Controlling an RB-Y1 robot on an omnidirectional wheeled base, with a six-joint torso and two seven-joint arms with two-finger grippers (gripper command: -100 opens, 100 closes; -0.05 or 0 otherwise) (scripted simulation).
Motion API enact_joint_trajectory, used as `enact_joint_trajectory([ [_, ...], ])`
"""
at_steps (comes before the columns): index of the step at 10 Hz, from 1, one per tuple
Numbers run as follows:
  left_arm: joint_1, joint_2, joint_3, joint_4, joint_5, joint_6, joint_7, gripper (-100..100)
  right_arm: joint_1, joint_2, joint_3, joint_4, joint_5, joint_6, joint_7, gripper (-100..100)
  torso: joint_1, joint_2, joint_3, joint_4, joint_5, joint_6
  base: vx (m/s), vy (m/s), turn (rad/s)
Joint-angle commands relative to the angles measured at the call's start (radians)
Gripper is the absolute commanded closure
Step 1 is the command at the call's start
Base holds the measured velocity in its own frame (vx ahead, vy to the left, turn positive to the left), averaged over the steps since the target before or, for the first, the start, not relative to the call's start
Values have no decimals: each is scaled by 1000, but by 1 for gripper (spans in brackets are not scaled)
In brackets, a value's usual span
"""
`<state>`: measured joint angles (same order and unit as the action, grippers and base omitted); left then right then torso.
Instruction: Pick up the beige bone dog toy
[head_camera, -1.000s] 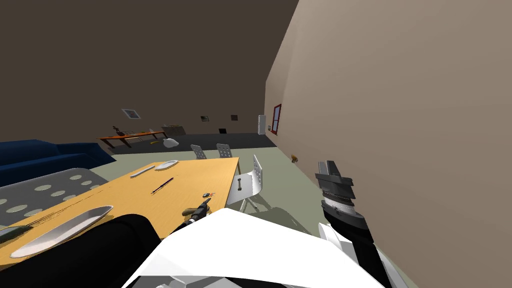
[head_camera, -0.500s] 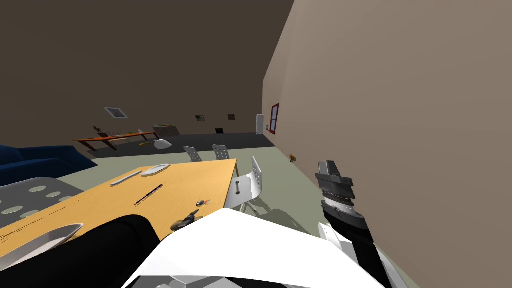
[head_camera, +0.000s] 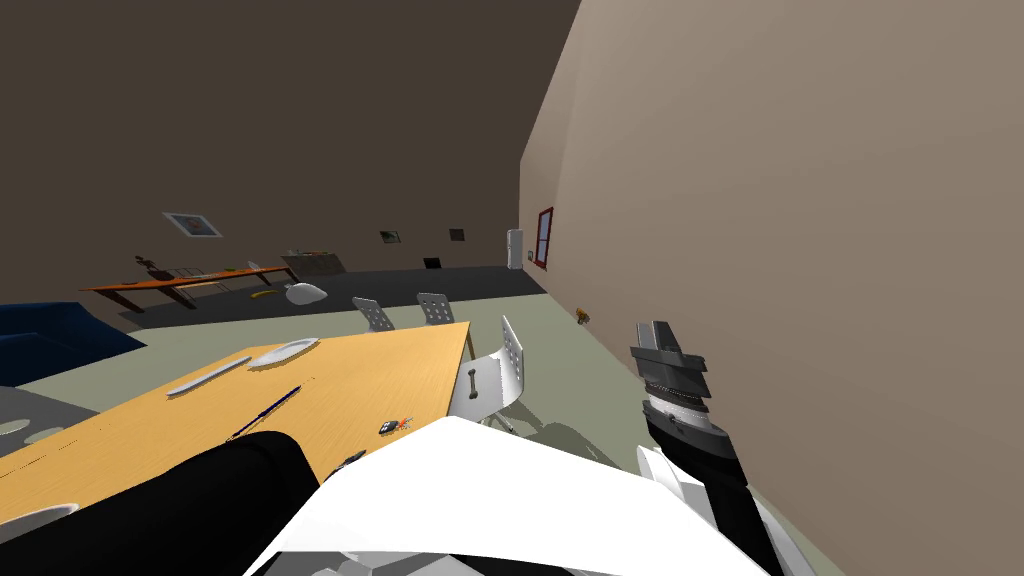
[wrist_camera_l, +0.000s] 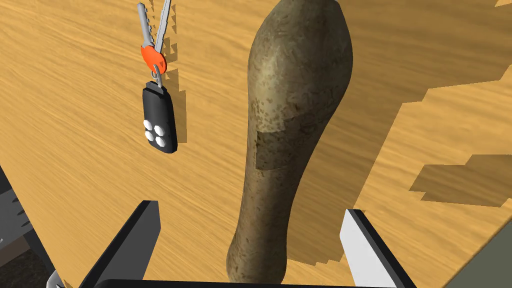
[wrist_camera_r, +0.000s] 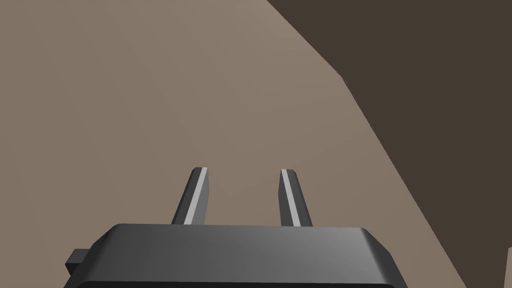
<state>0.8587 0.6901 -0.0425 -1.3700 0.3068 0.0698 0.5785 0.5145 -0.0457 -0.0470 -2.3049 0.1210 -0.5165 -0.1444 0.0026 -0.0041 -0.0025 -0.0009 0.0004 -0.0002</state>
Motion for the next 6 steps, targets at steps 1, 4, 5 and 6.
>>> enact_joint_trajectory([
  [1, 0, 0, 0, 0, 0, 0, 0, -100, 0, 0, 0, 0, 0, 0, 0, 0, 0, 0, 0, 0, 0, 0, 28, 23, -8],
  [4, -41, -33, -4, 50, -8, -6, -19, -100, 0, 0, 0, 0, 0, 0, 0, 0, -2, 4, 2, 1, 0, 0, 6, 26, -14],
  [5, -55, -44, -6, 67, -11, -8, -26, -100, 0, 0, 0, 0, 0, 0, 0, 0, -1, 4, 2, 1, 0, 0, 5, 45, -19],
  [6, -45, -37, -5, 57, -9, -8, -20, -100, 0, 0, 0, 0, 0, 0, 0, 0, -1, 4, 2, 1, 0, 0, 0, 0, 0],
])
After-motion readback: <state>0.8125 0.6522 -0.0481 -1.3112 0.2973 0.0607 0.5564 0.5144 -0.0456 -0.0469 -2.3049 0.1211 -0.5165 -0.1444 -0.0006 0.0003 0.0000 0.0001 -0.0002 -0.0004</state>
